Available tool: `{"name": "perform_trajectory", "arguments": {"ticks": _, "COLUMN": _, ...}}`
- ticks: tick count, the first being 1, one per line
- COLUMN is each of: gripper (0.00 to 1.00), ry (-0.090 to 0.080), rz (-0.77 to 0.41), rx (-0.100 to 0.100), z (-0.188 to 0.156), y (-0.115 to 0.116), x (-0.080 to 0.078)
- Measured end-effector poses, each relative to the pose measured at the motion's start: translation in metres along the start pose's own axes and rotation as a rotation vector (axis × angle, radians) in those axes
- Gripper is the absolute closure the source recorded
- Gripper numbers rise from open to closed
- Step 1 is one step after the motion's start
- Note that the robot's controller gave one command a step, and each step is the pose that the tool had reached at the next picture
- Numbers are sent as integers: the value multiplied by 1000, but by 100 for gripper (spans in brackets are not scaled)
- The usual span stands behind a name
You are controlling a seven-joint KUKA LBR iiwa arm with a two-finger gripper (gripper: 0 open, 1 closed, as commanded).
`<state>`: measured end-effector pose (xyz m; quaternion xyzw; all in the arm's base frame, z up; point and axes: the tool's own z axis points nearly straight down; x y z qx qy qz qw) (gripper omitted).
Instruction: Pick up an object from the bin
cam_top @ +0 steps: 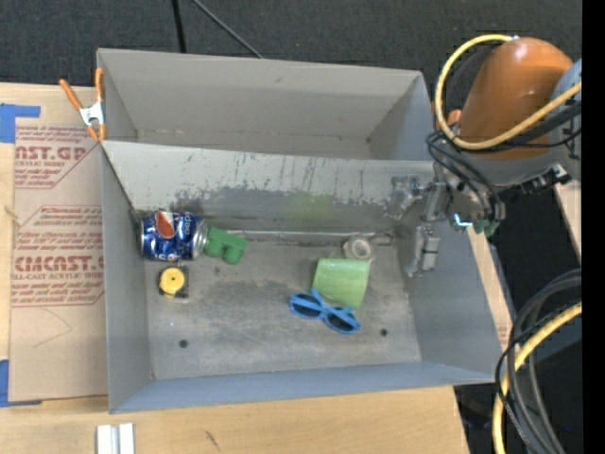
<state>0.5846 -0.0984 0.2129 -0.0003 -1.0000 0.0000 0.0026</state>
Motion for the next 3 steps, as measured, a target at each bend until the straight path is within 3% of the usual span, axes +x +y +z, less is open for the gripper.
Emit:
{"name": "perform_trajectory", "arguments": {"ticks": 1, "gripper": 0, "ry": -5, "rz": -10, "rx": -1, "z": 146, "y": 55, "x": 32}}
{"name": "perform_trajectory", "arguments": {"ticks": 2, "gripper": 100, "ry": -19, "rz": -9, "rx": 2, "z": 138, "y": 53, "x": 27}}
{"name": "perform_trajectory", "arguments": {"ticks": 3, "gripper": 100, "ry": -15, "rz": 8, "rx": 0, "z": -3, "y": 56, "x": 46}}
